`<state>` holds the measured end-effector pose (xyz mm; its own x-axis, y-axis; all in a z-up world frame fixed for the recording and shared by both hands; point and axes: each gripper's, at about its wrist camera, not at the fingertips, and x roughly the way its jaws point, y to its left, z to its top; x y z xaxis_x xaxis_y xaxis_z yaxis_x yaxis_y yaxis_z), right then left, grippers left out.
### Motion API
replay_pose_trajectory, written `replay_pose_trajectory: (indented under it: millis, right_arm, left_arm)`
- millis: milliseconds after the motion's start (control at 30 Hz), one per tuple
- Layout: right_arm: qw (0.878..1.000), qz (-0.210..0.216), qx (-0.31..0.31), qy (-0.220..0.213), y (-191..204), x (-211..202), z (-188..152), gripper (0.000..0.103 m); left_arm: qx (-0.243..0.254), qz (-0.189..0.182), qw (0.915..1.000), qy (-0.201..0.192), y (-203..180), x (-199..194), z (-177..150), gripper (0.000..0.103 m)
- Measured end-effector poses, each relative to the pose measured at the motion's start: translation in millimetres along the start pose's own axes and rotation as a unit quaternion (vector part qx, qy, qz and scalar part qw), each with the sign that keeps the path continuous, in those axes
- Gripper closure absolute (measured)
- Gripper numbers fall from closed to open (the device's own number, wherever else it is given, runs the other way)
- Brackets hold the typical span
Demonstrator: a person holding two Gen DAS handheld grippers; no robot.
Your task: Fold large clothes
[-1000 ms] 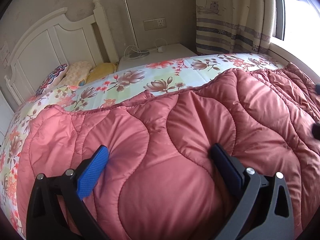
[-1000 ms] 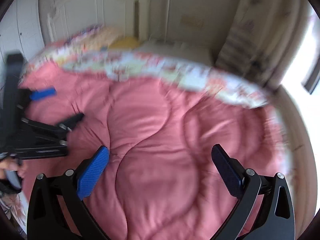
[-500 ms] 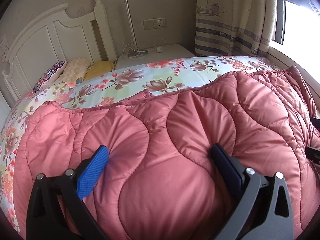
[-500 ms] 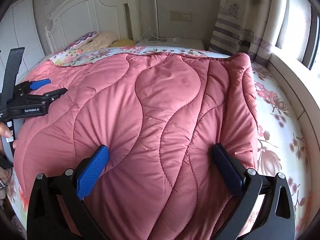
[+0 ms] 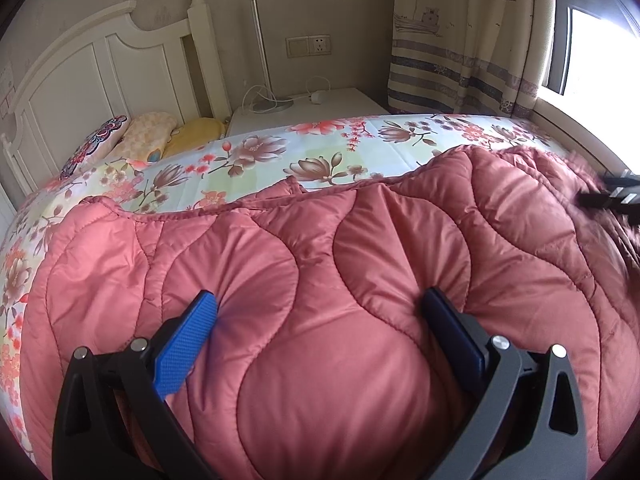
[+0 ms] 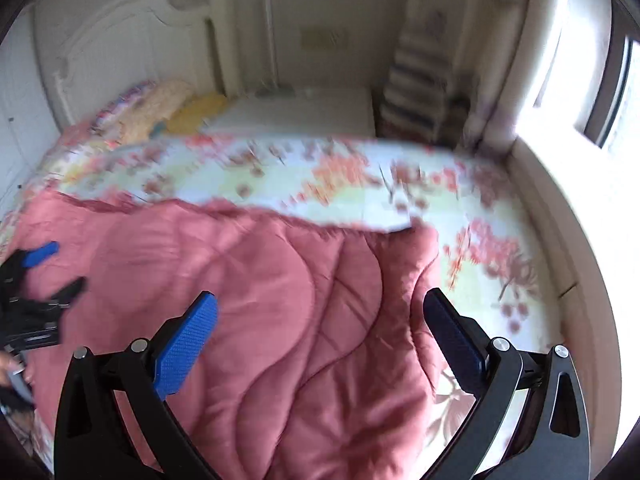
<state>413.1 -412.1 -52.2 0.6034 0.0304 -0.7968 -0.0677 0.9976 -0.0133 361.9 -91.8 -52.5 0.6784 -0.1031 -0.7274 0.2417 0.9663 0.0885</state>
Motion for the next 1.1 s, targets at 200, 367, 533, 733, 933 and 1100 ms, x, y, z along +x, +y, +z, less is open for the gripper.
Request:
replay_pose_trajectory:
  millis: [200,367,533,733,933,1100]
  right_arm:
    - [0.998,0.044,0.049,0.025,-17,20,-7,0.005]
    - [0.999,-0.029,0.009,-0.043,21,-43,5,0.005]
    - [0.994,0.032,-0.063,-0.079,87,-73,3,0.005]
    - [0.993,0.025,-0.113,0.000,128,1,-27,0.004]
    - [0.994,0.047,-0.089,-0.031,123,2,-35,0.004]
    - [0.995,0.047,-0.088,-0.030,118,6,-34,0.004]
  left_arm:
    - [-0.007,-0.012,0.9999,0.004,4,2,1,0.002]
    - [-0.005,-0.008,0.9999,0.002,4,3,2,0.002]
    - [-0.007,-0.006,1.0000,0.000,3,1,0,0.002]
    - [-0.011,-0.006,0.9999,-0.001,4,0,-1,0.002]
    - [-0.004,0.001,1.0000,0.007,3,2,0,0.002]
    - [0.023,0.014,0.9991,0.032,19,-18,30,0.002]
